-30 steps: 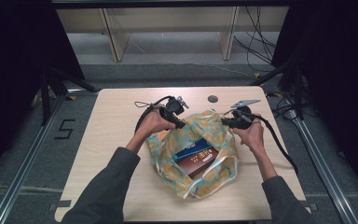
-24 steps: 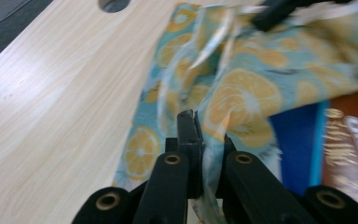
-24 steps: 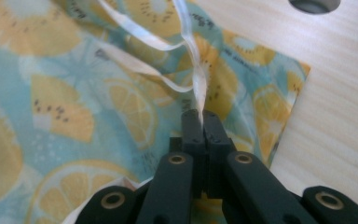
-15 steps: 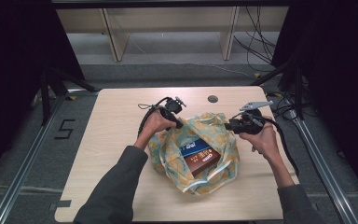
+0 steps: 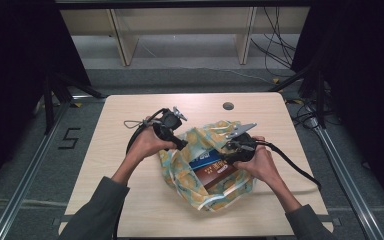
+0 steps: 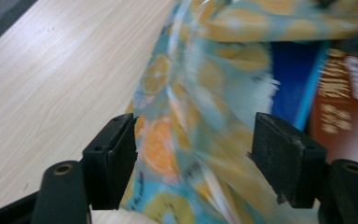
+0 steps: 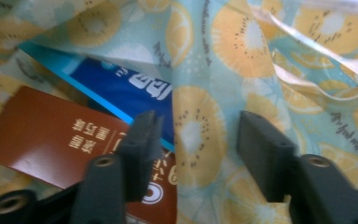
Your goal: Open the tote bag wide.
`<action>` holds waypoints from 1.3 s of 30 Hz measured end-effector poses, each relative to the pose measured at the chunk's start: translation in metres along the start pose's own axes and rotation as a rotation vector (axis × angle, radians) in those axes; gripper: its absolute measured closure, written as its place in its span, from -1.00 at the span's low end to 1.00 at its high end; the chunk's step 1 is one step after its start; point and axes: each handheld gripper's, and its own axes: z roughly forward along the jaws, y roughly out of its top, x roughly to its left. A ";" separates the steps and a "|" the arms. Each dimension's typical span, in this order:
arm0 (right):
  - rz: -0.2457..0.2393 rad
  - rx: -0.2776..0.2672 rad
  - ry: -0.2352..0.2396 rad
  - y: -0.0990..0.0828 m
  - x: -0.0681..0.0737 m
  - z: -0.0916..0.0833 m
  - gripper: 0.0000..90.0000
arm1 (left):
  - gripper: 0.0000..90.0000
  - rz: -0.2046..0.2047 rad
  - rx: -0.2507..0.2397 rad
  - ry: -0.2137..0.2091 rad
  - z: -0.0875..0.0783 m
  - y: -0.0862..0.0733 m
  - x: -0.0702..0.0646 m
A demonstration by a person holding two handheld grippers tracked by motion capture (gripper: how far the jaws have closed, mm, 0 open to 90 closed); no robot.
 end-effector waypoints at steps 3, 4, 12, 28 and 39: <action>-0.041 -0.007 -0.018 0.004 -0.002 -0.001 0.77 | -0.31 -0.008 0.016 -0.017 0.002 -0.008 -0.014; -0.048 -0.018 -0.023 0.005 -0.004 -0.002 0.89 | -0.32 0.000 0.073 -0.020 0.015 -0.013 -0.017; 0.033 -0.058 -0.112 0.013 -0.050 -0.003 1.00 | 0.86 0.081 0.130 -0.090 0.034 -0.059 -0.008; 0.139 -0.013 -0.082 0.008 -0.075 0.019 0.66 | 0.21 -0.029 -0.042 -0.066 0.002 -0.062 -0.002; 0.179 -0.164 0.026 0.002 -0.069 -0.024 0.15 | -0.20 -0.059 -0.134 -0.037 -0.023 -0.063 -0.024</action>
